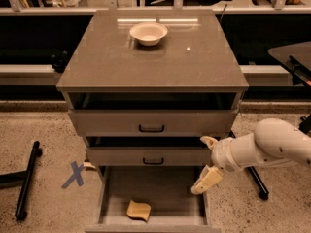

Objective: Pick sponge from bottom drawer and place on counter

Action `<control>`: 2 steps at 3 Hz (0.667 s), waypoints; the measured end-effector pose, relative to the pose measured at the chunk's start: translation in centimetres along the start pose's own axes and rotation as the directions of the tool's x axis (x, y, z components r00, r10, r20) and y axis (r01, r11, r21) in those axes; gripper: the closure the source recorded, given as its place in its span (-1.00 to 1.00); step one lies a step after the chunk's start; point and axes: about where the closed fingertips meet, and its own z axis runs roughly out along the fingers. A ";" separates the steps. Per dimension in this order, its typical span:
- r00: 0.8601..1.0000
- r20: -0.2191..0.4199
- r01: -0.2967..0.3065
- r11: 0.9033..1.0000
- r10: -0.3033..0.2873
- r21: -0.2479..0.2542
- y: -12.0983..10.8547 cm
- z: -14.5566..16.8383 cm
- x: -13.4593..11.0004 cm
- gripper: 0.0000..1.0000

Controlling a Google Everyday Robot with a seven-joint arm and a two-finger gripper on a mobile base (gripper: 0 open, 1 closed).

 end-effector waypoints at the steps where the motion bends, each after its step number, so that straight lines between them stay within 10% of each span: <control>1: 0.998 -0.041 0.035 0.998 -0.037 -0.043 0.1 3.6 3.0 -1.00; 2: 0.997 -0.064 0.033 0.995 -0.040 -0.099 -0.5 9.1 6.8 -1.00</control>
Offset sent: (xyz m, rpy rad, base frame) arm 0.0162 0.0109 -0.1642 -0.0594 0.1046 0.1202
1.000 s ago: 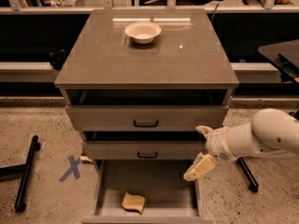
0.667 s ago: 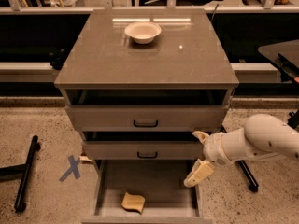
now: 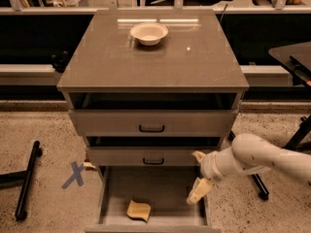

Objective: Pick sponge from bottom drawer and place on counter

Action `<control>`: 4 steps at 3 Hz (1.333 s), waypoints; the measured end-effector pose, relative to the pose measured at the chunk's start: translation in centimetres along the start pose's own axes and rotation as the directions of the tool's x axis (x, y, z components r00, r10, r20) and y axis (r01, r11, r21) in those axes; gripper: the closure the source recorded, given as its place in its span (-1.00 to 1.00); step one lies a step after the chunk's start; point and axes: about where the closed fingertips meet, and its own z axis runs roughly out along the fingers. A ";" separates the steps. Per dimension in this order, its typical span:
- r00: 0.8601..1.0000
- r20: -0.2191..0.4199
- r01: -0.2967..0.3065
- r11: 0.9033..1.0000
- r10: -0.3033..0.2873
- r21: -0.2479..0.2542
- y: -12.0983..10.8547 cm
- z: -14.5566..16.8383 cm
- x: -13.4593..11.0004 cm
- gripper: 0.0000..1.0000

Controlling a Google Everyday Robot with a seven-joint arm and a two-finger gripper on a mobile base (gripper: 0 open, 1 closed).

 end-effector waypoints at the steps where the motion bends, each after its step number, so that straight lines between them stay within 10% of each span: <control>1: 1.000 0.002 -0.023 0.999 0.023 -0.043 -0.2 4.3 2.4 -1.00; 4: 0.999 0.008 0.033 0.997 -0.032 -0.068 -0.9 10.7 3.9 -1.00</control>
Offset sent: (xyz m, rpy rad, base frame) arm 0.0042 0.0057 -0.0383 0.0079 0.0327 0.0073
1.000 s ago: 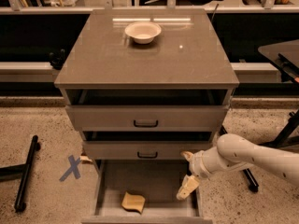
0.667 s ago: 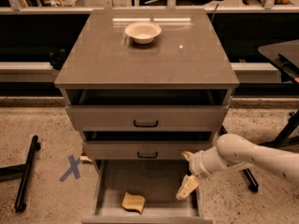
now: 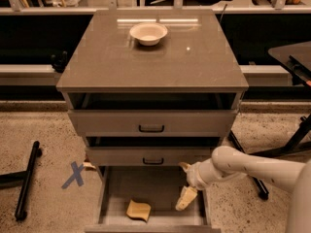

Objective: Pick sponge from bottom drawer and place on counter

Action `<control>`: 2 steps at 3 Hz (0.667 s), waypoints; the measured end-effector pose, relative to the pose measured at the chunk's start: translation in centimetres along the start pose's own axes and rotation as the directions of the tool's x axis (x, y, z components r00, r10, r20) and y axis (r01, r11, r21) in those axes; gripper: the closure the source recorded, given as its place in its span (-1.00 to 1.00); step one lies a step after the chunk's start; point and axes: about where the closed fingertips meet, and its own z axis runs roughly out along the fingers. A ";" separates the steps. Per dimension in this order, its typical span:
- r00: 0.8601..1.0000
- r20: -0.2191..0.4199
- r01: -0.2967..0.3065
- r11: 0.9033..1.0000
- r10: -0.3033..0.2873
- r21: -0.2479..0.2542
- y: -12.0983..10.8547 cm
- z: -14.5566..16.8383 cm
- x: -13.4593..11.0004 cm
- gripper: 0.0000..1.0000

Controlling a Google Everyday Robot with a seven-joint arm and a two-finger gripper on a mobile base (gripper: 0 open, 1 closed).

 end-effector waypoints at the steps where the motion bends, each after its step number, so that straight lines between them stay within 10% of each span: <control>1: 1.000 0.003 0.025 0.999 -0.025 -0.021 -0.9 2.9 0.2 -1.00; 2: 1.000 0.013 0.030 0.998 -0.029 -0.058 -1.8 5.7 0.7 -1.00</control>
Offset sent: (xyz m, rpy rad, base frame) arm 0.0357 0.0406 -0.0785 0.0365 0.0491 0.0826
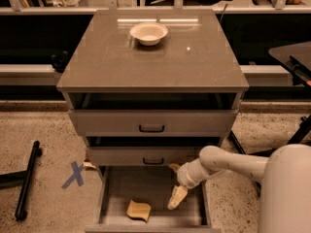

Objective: Pick sponge from bottom drawer and place on counter

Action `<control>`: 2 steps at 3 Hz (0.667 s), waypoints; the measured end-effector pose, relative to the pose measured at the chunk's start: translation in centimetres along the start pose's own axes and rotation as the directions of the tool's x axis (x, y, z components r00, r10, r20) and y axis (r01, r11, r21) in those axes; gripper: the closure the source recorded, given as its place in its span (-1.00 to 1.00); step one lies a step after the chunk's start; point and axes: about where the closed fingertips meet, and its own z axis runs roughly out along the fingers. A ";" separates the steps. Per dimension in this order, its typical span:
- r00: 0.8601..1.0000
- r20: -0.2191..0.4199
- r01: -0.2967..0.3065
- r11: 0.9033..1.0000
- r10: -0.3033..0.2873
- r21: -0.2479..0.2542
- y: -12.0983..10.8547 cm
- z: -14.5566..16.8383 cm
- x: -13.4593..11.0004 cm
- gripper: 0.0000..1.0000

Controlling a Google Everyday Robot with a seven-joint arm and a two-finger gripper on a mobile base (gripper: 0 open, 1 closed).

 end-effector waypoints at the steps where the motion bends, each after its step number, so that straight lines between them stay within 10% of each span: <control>1: 1.000 0.003 -0.002 1.000 0.002 -0.029 -1.1 3.8 1.7 -1.00; 2: 1.000 0.007 -0.006 0.999 0.006 -0.052 -0.8 8.2 3.4 -1.00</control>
Offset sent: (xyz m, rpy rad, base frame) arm 0.0095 0.0267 -0.0927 0.0043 0.0396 0.0322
